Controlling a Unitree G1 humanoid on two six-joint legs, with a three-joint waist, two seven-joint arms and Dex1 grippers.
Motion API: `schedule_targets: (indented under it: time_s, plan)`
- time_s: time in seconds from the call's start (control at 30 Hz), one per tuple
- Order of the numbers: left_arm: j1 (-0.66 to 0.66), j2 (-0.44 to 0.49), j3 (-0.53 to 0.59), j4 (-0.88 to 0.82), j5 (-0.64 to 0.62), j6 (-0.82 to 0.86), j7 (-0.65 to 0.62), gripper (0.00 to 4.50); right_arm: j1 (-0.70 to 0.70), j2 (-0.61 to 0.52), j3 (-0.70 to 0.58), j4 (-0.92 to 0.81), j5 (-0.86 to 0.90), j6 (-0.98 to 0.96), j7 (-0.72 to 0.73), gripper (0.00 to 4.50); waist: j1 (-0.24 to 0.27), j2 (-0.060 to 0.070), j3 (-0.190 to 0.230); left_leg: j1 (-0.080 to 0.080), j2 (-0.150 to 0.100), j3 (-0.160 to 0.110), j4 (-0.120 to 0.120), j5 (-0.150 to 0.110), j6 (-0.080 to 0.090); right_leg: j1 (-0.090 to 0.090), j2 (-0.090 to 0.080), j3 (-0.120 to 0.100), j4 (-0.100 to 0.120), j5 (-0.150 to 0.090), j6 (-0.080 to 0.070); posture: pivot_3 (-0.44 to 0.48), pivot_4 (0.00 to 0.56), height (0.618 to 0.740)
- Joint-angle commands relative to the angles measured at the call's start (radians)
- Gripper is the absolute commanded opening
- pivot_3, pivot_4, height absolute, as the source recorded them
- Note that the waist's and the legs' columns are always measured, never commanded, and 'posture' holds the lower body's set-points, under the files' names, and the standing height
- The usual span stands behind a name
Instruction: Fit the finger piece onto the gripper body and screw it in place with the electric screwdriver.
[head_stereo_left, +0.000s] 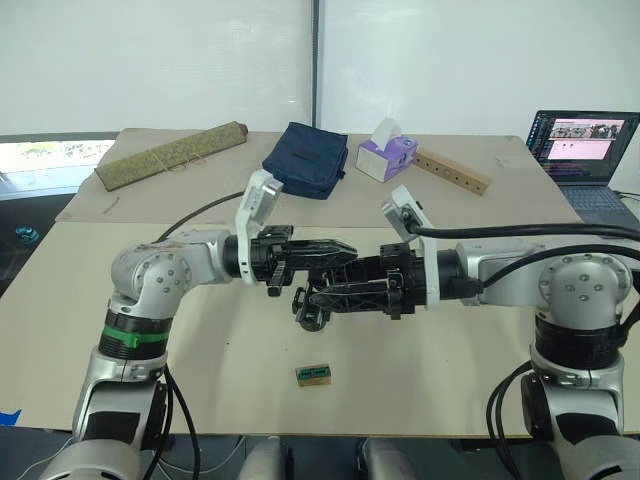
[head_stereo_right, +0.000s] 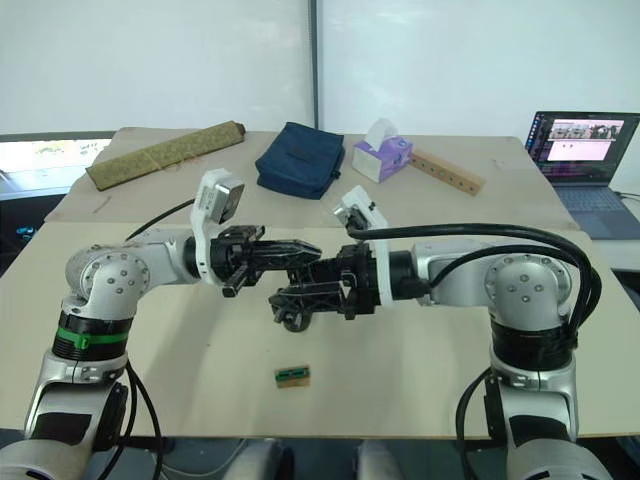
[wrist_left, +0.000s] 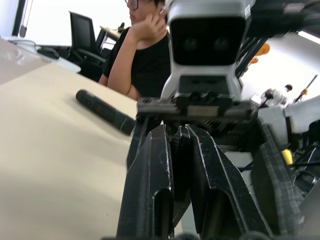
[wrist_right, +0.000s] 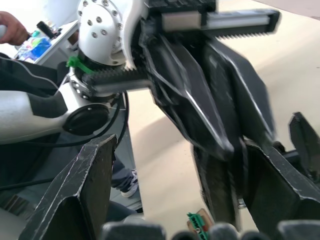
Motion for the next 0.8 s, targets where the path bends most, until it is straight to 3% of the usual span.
schedule_targets:
  time_s: [0.03, 0.13, 0.37, 0.47, 0.63, 0.77, 0.8]
  plan:
    - [-0.003, 0.007, 0.006, -0.035, 0.002, -0.006, -0.017, 0.01, -0.021, -0.019, -0.002, -0.001, 0.052, -0.013, -0.025, 3.87, 0.0, 0.0, 0.0, 0.0, 0.0, 0.0, 0.0, 0.0, 0.0, 0.0, 0.0, 0.0, 0.0, 0.0, 0.0, 0.0, 0.15, 0.74]
    - [0.005, 0.009, -0.001, -0.04, 0.015, -0.005, -0.013, 0.01, -0.019, -0.02, 0.004, 0.006, 0.074, -0.027, -0.043, 3.03, -0.001, 0.0, 0.0, 0.0, 0.0, 0.0, 0.0, 0.0, 0.0, 0.0, 0.0, 0.0, 0.0, 0.0, 0.0, 0.0, 0.15, 0.74]
    - [0.026, 0.024, -0.021, -0.064, 0.048, -0.023, -0.037, 0.01, -0.007, -0.021, 0.014, 0.002, 0.081, -0.053, -0.06, 0.62, -0.001, 0.0, 0.0, -0.001, 0.0, 0.0, 0.0, 0.0, 0.0, -0.001, 0.0, 0.0, 0.0, 0.0, 0.0, 0.0, 0.15, 0.74]
    - [0.022, 0.016, 0.004, -0.064, 0.021, -0.02, -0.052, 0.01, 0.009, -0.027, 0.017, -0.014, 0.063, -0.065, -0.045, 0.49, -0.001, 0.0, 0.0, -0.001, 0.0, 0.0, 0.0, 0.0, 0.0, -0.001, 0.0, 0.0, 0.0, 0.0, 0.0, 0.0, 0.15, 0.74]
    - [0.027, 0.002, 0.098, -0.079, -0.015, -0.077, -0.063, 2.37, 0.058, -0.047, 0.012, -0.063, 0.006, -0.119, 0.006, 0.45, 0.0, 0.0, 0.0, -0.002, 0.001, 0.0, 0.0, 0.0, 0.0, -0.001, 0.0, 0.0, -0.001, 0.0, 0.0, 0.0, 0.15, 0.74]
    - [0.087, 0.093, 0.136, -0.049, 0.148, -0.343, -0.208, 4.25, 0.117, -0.108, 0.01, -0.135, -0.115, -0.21, 0.111, 0.45, -0.003, 0.0, 0.0, -0.002, 0.001, 0.001, 0.0, 0.0, 0.0, -0.002, 0.0, 0.0, -0.001, 0.0, 0.0, 0.0, 0.15, 0.74]
    - [0.101, 0.131, 0.128, -0.021, 0.197, -0.403, -0.25, 4.5, 0.137, -0.132, 0.023, -0.158, -0.169, -0.247, 0.151, 0.45, -0.004, 0.0, 0.0, -0.002, 0.0, 0.002, 0.0, 0.0, 0.0, -0.002, 0.001, 0.0, -0.001, 0.0, 0.0, 0.0, 0.15, 0.74]
